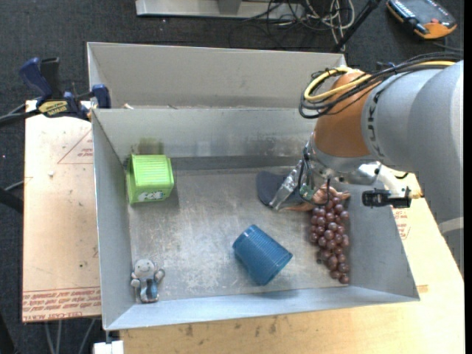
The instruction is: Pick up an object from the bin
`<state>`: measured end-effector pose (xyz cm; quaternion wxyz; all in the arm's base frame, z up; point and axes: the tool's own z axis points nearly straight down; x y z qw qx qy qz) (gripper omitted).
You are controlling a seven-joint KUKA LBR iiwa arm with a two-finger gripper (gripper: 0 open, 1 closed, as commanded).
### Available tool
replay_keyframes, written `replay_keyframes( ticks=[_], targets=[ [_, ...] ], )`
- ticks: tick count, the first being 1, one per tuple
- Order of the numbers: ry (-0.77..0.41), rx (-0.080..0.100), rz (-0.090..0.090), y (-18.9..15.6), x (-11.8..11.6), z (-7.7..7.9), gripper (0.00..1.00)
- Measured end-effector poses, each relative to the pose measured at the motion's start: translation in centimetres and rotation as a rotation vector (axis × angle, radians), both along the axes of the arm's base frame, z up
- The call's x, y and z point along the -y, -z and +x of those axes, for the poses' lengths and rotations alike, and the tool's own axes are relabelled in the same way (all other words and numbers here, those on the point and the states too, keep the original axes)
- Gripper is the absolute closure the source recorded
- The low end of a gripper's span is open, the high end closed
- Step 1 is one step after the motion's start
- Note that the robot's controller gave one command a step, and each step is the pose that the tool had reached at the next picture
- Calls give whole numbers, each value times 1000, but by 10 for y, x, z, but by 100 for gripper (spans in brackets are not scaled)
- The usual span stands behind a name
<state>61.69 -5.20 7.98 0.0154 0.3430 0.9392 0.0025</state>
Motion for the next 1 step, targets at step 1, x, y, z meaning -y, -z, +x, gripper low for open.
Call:
replay_keyframes(
  ticks=[1],
  targets=[
    [0, 0, 0, 0, 0, 0, 100]
  ],
)
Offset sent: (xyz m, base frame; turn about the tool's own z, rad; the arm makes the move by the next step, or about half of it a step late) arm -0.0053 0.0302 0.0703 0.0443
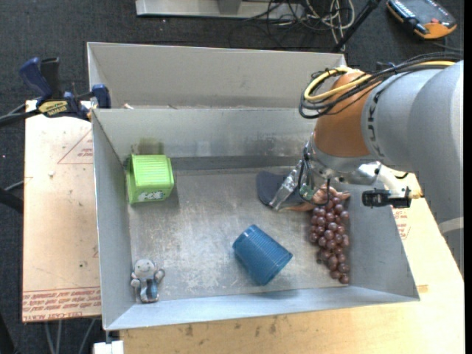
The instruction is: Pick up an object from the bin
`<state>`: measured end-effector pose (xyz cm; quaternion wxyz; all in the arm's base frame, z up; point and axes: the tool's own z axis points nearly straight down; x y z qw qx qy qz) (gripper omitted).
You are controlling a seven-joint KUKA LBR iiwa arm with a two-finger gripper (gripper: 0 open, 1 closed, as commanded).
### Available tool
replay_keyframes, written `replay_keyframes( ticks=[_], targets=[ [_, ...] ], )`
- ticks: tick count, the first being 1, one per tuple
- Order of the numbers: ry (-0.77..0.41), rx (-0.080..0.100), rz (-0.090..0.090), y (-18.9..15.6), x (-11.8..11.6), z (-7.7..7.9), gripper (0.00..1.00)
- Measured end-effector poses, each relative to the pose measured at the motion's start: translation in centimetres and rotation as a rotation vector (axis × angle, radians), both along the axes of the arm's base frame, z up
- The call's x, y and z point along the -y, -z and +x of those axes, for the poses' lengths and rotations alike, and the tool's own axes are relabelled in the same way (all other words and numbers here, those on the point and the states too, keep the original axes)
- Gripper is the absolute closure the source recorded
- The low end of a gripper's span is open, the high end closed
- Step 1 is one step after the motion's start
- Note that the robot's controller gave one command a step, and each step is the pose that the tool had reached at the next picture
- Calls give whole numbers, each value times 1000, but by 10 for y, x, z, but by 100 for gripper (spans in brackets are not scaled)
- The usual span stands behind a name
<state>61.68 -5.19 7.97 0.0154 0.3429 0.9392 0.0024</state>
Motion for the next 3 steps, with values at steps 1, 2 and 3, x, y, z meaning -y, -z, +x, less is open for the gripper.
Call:
replay_keyframes(
  ticks=[1, 2, 3],
  targets=[
    [24, -32, 5, -32, -16, -7, 100],
    [-34, -23, 5, -53, -55, -12, 100],
    [-245, -32, 3, -66, -70, -9, 100]
  ],
)
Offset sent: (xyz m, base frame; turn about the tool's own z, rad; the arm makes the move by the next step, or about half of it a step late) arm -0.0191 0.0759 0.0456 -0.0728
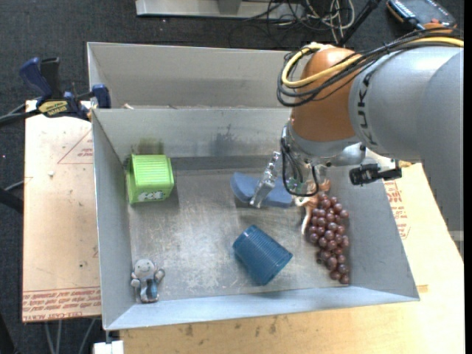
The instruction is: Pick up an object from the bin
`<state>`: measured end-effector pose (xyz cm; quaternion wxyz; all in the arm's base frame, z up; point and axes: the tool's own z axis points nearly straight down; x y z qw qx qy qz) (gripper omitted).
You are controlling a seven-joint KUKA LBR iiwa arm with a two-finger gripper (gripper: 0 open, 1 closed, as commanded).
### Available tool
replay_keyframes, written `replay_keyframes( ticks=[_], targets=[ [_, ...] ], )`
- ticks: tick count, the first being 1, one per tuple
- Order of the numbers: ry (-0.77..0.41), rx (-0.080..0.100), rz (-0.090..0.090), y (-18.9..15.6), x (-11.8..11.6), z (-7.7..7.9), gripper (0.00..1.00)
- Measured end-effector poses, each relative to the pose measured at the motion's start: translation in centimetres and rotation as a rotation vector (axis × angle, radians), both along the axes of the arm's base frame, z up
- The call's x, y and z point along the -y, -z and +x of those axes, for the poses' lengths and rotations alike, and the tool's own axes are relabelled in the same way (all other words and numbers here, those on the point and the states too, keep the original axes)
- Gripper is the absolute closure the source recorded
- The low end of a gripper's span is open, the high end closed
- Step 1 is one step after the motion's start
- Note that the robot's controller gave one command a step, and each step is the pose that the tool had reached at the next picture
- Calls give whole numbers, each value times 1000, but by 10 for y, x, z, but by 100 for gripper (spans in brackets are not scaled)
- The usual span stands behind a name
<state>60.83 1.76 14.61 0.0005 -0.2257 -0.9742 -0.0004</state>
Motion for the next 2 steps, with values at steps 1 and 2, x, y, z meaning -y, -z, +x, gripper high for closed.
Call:
replay_keyframes(
  ticks=[1, 2],
  targets=[
    [-177, 12, -1, 28, 12, 2, 100],
    [-25, -1, 1, 61, 19, 14, 100]
  ],
)
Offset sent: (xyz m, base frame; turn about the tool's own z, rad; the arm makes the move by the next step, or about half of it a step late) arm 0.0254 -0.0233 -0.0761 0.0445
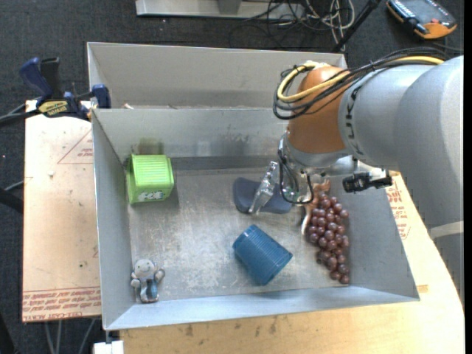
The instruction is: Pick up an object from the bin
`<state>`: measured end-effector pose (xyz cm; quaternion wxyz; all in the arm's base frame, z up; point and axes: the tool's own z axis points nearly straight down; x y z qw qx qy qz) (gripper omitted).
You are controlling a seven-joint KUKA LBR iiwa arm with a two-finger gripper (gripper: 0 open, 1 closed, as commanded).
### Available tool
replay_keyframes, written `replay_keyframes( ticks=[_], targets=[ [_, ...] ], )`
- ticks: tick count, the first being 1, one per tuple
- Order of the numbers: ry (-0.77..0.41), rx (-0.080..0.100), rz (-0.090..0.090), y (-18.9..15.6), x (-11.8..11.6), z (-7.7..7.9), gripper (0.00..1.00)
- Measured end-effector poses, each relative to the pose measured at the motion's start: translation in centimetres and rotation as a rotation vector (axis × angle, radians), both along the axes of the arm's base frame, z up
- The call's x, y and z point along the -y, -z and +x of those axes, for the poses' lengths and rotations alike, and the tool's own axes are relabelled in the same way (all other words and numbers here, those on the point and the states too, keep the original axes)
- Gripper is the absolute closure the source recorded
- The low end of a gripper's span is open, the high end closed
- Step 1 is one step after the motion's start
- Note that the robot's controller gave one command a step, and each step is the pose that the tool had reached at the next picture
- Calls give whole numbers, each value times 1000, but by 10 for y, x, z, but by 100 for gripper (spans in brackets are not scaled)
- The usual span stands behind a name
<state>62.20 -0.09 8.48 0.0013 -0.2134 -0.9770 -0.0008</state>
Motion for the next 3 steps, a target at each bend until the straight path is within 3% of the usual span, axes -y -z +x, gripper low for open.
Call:
replay_keyframes(
  ticks=[1, 3],
  targets=[
    [29, -5, -2, -32, 1, -12, 100],
    [-150, 5, -2, -135, 12, -27, 100]
  ],
)
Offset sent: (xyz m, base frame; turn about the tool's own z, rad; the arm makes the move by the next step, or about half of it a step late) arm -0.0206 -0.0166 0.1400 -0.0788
